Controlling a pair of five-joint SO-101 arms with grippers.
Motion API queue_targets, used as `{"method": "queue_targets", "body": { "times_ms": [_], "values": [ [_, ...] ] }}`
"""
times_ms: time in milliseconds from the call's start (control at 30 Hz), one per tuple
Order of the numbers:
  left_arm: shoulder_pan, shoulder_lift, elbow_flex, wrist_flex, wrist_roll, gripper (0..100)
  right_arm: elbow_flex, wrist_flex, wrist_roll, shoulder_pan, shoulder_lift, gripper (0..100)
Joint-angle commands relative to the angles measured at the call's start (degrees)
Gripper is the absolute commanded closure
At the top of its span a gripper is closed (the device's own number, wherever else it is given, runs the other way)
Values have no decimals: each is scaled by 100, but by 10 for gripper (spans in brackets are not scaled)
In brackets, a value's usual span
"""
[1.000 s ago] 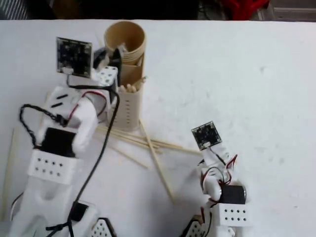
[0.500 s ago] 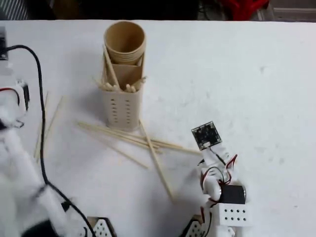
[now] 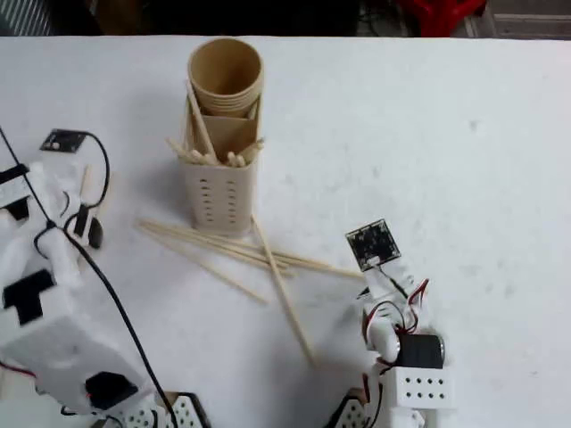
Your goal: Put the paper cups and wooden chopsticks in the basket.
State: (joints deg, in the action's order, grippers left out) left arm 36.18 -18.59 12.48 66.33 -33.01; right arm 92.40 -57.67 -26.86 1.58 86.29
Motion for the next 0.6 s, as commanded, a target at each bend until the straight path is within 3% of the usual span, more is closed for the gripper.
{"method": "queue_targets", "body": {
  "times_ms": [0,167,333,567],
  "values": [
    [-119,-629,-659,-97,-79,823,-18,110,9,-22,22,940],
    [22,-1262,-1108,-97,-97,831,-18,110,9,-22,22,940],
    [22,-1648,-1257,-97,-492,985,-18,110,9,-22,22,940],
    [40,-1376,-1389,167,-475,977,-18,110,9,-22,22,940]
  ]
}}
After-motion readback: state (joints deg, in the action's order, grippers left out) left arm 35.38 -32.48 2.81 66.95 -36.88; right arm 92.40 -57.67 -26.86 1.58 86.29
